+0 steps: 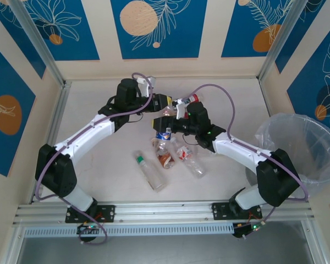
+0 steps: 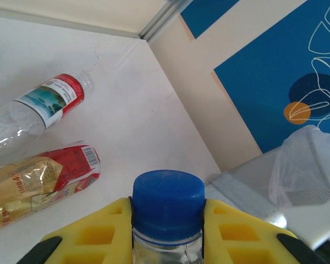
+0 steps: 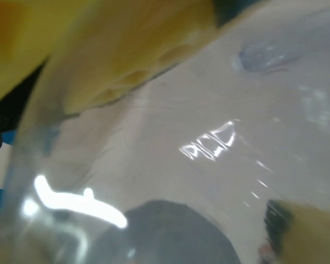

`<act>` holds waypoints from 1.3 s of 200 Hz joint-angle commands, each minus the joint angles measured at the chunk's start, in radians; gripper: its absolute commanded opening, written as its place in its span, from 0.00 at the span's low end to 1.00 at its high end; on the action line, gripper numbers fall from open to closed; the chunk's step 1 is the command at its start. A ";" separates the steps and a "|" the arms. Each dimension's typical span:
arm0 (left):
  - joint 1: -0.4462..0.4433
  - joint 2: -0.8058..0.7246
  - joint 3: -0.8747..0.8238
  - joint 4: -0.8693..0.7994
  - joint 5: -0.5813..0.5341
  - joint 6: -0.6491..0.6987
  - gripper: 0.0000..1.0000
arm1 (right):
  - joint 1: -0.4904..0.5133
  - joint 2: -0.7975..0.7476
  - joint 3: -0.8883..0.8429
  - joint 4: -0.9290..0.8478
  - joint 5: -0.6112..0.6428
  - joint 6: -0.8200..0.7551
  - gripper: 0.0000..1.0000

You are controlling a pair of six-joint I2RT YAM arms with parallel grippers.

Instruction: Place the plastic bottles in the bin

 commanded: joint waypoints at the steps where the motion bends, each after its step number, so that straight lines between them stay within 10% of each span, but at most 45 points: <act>1: -0.017 0.021 0.030 0.052 0.059 -0.001 0.00 | 0.036 0.001 -0.020 0.087 0.098 -0.007 0.92; 160: -0.029 0.082 0.067 0.093 0.146 -0.045 0.00 | 0.009 -0.092 -0.073 0.029 0.107 -0.185 0.37; 178: -0.029 0.091 0.100 0.049 0.160 -0.026 0.30 | 0.006 -0.096 -0.071 0.028 0.100 -0.191 0.33; 190: -0.027 0.087 0.108 0.030 0.171 -0.009 0.77 | 0.004 -0.100 -0.070 0.024 0.104 -0.192 0.33; 198: -0.027 0.079 0.107 0.026 0.171 -0.001 0.89 | 0.004 -0.102 -0.072 0.023 0.108 -0.192 0.33; 260: -0.011 -0.007 0.099 -0.071 0.027 0.042 0.99 | 0.000 -0.117 -0.085 -0.023 0.142 -0.206 0.32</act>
